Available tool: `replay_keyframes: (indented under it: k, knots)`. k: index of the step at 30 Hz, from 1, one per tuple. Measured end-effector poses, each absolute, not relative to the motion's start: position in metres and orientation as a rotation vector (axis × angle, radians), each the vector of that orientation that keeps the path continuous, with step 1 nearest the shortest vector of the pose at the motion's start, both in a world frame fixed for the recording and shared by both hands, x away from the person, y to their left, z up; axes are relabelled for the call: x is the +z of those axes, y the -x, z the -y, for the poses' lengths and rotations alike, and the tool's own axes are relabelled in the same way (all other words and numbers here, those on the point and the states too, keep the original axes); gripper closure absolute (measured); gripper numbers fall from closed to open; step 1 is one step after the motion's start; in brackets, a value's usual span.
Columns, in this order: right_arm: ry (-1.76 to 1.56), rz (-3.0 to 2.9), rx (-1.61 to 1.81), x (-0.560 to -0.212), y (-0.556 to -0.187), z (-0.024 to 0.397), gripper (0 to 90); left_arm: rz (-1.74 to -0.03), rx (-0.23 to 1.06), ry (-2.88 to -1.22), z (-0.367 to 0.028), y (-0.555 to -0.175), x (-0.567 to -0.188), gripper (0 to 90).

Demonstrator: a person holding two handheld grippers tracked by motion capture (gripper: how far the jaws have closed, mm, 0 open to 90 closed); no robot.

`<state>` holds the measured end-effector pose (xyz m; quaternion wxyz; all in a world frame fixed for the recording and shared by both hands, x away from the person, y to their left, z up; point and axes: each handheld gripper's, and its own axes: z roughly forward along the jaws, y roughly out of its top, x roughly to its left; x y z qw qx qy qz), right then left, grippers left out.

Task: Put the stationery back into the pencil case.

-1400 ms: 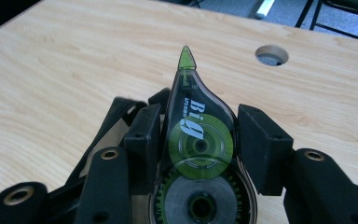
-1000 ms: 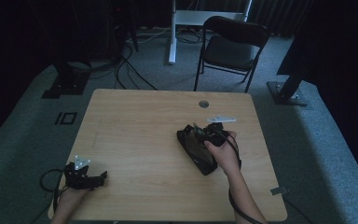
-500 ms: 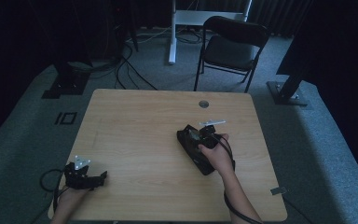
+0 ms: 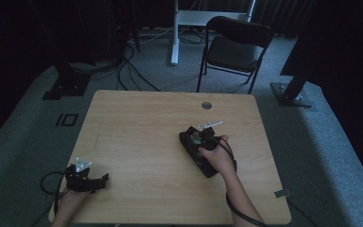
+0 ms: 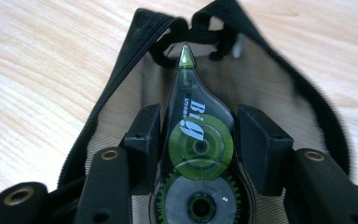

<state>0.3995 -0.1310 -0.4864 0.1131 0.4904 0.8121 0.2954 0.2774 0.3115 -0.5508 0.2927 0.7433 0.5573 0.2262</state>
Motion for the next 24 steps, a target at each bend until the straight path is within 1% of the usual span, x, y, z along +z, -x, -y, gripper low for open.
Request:
replay_keyframes:
  k: [24]
  knots:
    - [-1.454, -2.452, 0.734, -0.499, -0.412, 0.122, 50.4, -1.483, 0.602, -1.981, -0.312, -0.277, -0.551, 0.1]
